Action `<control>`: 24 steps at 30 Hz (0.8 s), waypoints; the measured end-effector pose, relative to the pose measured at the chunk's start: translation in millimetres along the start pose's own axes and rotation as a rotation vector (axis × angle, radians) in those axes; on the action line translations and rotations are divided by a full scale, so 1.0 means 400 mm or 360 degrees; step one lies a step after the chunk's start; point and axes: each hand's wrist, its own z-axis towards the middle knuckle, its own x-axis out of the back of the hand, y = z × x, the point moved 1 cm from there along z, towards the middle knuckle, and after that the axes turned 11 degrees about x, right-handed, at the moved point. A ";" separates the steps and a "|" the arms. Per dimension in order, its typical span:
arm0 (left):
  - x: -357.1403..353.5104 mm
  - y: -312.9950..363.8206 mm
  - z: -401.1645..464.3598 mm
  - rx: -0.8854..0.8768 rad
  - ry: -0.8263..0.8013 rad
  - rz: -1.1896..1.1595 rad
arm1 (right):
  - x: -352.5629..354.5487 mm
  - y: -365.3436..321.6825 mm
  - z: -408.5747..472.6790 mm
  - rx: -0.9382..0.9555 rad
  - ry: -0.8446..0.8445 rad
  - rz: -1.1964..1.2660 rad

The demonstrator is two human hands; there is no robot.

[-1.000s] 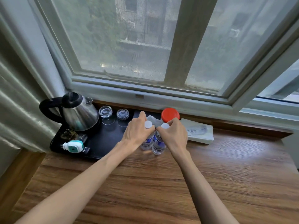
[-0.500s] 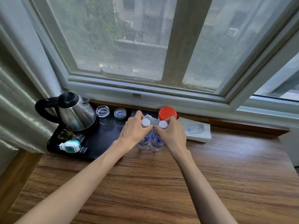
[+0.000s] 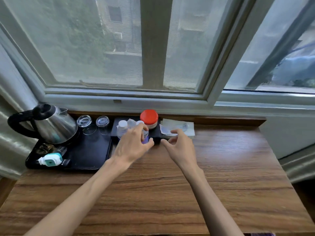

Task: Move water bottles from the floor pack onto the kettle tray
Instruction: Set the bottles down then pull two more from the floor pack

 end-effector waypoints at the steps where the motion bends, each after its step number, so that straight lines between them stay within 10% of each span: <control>1: -0.029 0.031 -0.012 -0.0047 -0.0071 0.0010 | 0.033 0.035 -0.018 -0.0018 0.0008 -0.0003; 24: -0.801 0.784 -0.386 -0.0769 -0.1166 0.0612 | 0.692 0.866 -0.570 -0.0733 0.0284 0.0159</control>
